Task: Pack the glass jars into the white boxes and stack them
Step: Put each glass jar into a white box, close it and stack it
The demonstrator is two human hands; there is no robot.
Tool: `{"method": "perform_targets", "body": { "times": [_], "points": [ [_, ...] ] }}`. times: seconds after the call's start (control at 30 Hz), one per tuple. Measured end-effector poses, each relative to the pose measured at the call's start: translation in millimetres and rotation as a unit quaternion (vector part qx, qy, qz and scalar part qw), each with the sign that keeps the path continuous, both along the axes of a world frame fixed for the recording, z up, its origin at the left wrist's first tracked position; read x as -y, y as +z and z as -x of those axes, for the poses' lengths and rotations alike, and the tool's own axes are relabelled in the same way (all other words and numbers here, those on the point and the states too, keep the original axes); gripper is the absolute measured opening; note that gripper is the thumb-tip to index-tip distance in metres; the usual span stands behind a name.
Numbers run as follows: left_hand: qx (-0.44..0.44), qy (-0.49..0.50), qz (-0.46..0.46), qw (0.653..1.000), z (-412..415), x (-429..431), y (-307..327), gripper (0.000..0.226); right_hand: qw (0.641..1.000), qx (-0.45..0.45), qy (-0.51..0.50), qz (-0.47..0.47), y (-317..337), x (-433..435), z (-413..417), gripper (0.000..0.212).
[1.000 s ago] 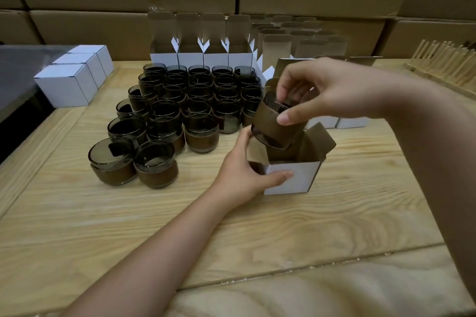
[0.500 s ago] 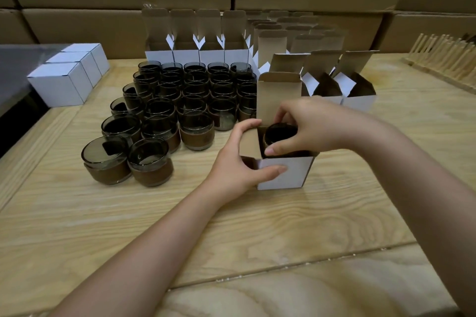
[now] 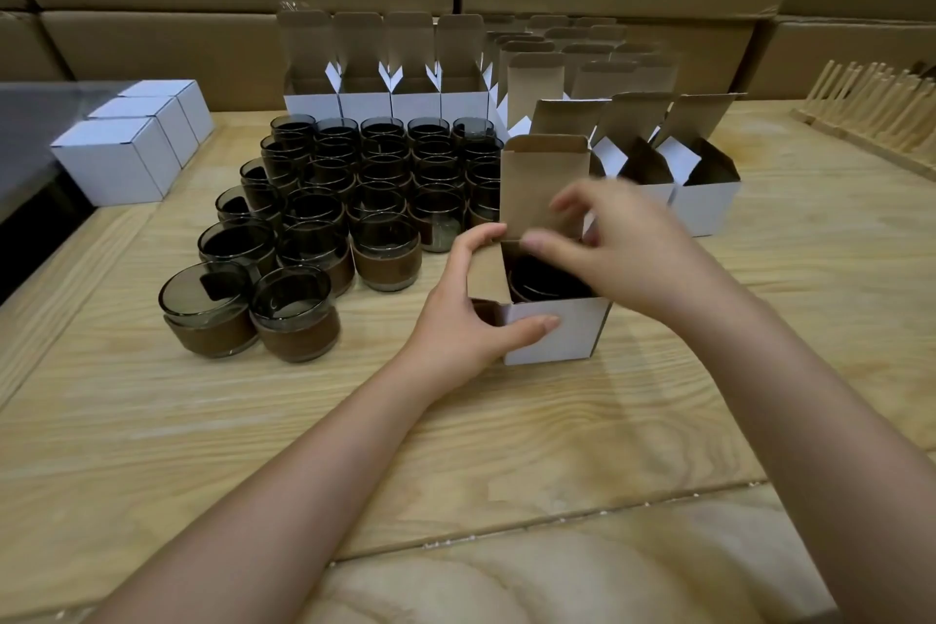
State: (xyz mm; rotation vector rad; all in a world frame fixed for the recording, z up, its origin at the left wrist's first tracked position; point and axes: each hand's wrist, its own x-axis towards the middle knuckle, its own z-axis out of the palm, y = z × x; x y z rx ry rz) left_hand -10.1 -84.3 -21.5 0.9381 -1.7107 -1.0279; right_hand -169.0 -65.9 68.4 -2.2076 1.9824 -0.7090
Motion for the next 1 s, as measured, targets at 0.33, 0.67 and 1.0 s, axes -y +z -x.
{"method": "perform_targets", "body": {
  "times": [0.33,0.67,1.0],
  "points": [
    [-0.004,-0.016,-0.013,1.000,3,-1,-2,0.079,0.751,0.660,0.019,0.028,-61,-6,14,0.039],
    [-0.011,-0.017,-0.017,1.000,4,-2,-1,0.062,0.793,0.598,0.114,0.011,-70,-4,10,0.042],
    [-0.022,-0.021,-0.009,0.999,3,-3,-1,0.066,0.816,0.563,0.128,0.033,-73,-7,12,0.024]
  ]
}}
